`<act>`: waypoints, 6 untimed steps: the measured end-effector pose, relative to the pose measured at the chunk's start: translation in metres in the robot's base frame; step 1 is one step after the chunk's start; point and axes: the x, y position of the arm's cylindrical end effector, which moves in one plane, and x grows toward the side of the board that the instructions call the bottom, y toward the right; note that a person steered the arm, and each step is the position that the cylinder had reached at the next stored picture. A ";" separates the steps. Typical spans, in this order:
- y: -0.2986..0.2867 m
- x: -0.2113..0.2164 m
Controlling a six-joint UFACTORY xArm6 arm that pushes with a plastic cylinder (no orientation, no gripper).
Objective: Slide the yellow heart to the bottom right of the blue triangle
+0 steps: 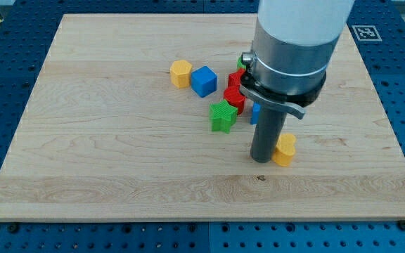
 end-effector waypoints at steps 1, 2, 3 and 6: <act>0.007 0.024; 0.032 0.012; 0.049 -0.002; 0.054 -0.013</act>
